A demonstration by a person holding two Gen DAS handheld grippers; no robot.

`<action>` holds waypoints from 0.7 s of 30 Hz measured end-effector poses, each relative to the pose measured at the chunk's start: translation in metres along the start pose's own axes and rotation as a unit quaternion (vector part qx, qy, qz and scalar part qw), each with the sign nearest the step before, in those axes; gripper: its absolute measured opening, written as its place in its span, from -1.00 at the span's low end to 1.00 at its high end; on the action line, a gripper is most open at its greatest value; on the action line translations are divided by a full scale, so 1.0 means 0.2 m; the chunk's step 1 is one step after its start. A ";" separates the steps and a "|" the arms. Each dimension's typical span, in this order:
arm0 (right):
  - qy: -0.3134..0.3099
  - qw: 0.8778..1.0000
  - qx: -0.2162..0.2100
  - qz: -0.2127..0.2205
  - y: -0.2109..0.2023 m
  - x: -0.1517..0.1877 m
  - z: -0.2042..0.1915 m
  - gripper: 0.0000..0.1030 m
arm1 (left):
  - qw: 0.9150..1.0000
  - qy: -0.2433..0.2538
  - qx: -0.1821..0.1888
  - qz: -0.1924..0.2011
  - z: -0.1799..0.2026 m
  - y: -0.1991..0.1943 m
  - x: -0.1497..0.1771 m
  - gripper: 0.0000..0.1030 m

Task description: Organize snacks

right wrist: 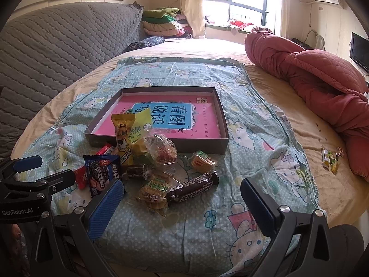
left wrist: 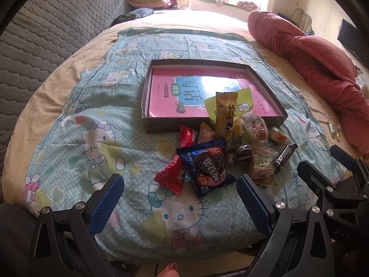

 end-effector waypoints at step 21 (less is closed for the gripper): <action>0.004 1.000 0.000 -0.004 0.00 -0.01 0.01 0.98 | 1.000 0.004 0.004 -0.005 0.01 0.01 0.00 0.91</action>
Point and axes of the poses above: each gripper's, at about its wrist camera, not at the fingertips, and y roughly the way its jaws point, z to its right, x to its underside, the point moved 1 cm from there along y, roughly the way its jaws point, and after that the axes turned 2 degrees about -z, right-handed, at the moved point
